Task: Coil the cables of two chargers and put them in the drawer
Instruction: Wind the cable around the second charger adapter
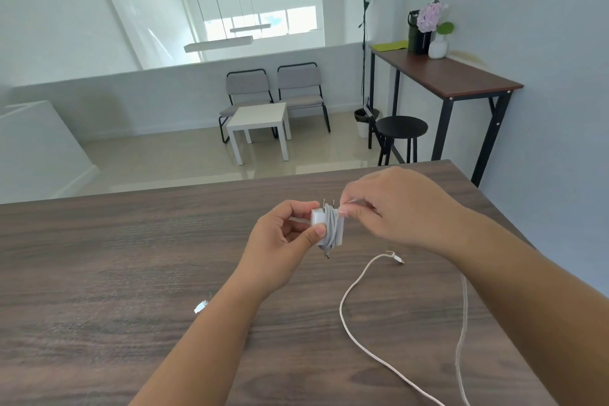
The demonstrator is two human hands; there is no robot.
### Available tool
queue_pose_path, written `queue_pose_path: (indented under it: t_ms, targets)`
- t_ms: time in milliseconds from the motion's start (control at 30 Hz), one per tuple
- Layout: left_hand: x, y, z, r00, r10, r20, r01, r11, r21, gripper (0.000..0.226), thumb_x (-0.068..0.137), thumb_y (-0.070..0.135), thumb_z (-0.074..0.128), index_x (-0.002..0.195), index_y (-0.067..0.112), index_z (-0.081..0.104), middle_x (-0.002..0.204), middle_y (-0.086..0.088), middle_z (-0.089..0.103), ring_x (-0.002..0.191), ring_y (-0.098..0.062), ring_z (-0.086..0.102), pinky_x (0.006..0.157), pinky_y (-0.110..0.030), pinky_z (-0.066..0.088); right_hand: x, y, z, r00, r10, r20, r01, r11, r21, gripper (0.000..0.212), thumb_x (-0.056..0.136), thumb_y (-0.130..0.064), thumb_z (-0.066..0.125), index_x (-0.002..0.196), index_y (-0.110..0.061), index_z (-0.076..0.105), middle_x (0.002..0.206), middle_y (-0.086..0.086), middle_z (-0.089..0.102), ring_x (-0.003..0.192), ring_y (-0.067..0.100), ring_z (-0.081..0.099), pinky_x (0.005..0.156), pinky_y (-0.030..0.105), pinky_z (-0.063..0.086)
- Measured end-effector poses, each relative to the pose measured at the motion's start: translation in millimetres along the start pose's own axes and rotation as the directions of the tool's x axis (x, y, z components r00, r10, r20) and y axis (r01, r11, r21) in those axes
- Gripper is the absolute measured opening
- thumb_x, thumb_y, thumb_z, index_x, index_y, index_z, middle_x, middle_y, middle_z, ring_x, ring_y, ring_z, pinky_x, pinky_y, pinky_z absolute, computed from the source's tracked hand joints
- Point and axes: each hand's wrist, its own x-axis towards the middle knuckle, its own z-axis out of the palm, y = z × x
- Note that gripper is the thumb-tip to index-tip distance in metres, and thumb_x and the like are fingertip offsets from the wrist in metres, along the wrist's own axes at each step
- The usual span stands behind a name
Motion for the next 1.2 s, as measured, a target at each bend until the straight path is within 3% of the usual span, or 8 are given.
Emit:
queue_pose_path:
  t_ms: [333,400,500,600,667,833,1000,1200]
  targets:
    - [-3,12,-5,0.994,0.060,0.095,-0.063,0.998,0.028,0.026,0.087,0.011,0.072,0.111,0.020,0.069,0.095,-0.003,0.075,0.084,-0.016,0.067,0.085,-0.029,0.056,11,10,-4,0.999,-0.016,-0.037,0.026,0.956,0.292,0.027,0.085,-0.055,0.048,0.085,-0.035,0.066,0.068,-0.004,0.067,0.063,0.012,0.060,0.064,0.039,0.052]
    - [-3,13,-5,0.992,0.070,0.101,-0.071,0.997,0.005,0.026,0.086,0.012,0.072,0.111,0.018,0.069,0.091,-0.001,0.074,0.082,-0.014,0.067,0.081,-0.026,0.055,11,13,-1,0.999,0.028,-0.040,-0.007,0.899,0.438,0.018,0.084,-0.047,0.060,0.083,-0.032,0.069,0.076,-0.006,0.071,0.073,0.012,0.066,0.074,0.039,0.054]
    - [-6,15,-3,0.989,0.079,0.125,-0.077,0.997,-0.023,0.027,0.084,0.008,0.071,0.111,0.014,0.068,0.085,0.000,0.073,0.078,-0.010,0.066,0.077,-0.023,0.053,12,19,-3,0.998,0.066,0.006,-0.057,0.820,0.569,0.009,0.082,-0.034,0.072,0.078,-0.027,0.071,0.071,-0.011,0.067,0.067,0.003,0.061,0.069,0.020,0.047]
    - [-7,17,0,0.983,0.106,0.148,-0.098,0.993,-0.059,0.028,0.084,0.005,0.072,0.110,0.013,0.068,0.091,-0.003,0.072,0.081,-0.012,0.066,0.077,-0.023,0.054,13,25,-6,0.991,0.039,0.129,-0.115,0.736,0.667,0.010,0.087,-0.031,0.069,0.083,-0.023,0.073,0.070,0.008,0.066,0.062,0.022,0.055,0.067,0.021,0.041]
    - [-7,19,1,0.983,0.132,0.129,-0.121,0.989,-0.088,0.031,0.081,0.009,0.072,0.110,0.016,0.068,0.094,-0.002,0.073,0.086,-0.014,0.067,0.079,-0.025,0.054,11,27,0,0.985,0.057,0.166,-0.166,0.613,0.772,0.011,0.091,-0.022,0.063,0.085,-0.016,0.072,0.058,-0.003,0.064,0.050,0.014,0.049,0.057,0.013,0.039]
    - [-4,19,2,0.981,0.150,0.123,-0.134,0.982,-0.130,0.031,0.079,0.009,0.070,0.109,0.015,0.066,0.092,0.001,0.074,0.087,-0.012,0.068,0.078,-0.024,0.054,6,27,28,0.979,0.153,0.134,-0.185,0.399,0.898,0.020,0.081,-0.033,0.063,0.084,-0.015,0.072,0.052,-0.007,0.046,0.049,0.011,0.024,0.046,0.024,0.018]
    - [-3,20,4,0.979,0.164,0.121,-0.137,0.970,-0.202,0.030,0.079,0.012,0.072,0.109,0.015,0.066,0.095,0.002,0.075,0.089,-0.010,0.069,0.078,-0.022,0.053,-2,18,49,0.958,0.239,0.158,-0.203,0.177,0.963,0.017,0.081,-0.034,0.062,0.081,-0.021,0.074,0.062,0.005,0.039,0.044,0.004,0.023,0.040,0.017,0.016]
    - [1,17,12,0.986,0.133,0.096,-0.089,0.925,-0.369,0.028,0.072,0.023,0.075,0.100,0.026,0.075,0.101,-0.003,0.072,0.092,-0.017,0.065,0.080,-0.031,0.054,-11,7,70,0.928,0.315,0.201,-0.237,0.079,0.968,0.024,0.090,-0.036,0.060,0.099,-0.018,0.074,0.070,0.013,0.043,0.054,0.016,0.026,0.050,0.025,0.014]
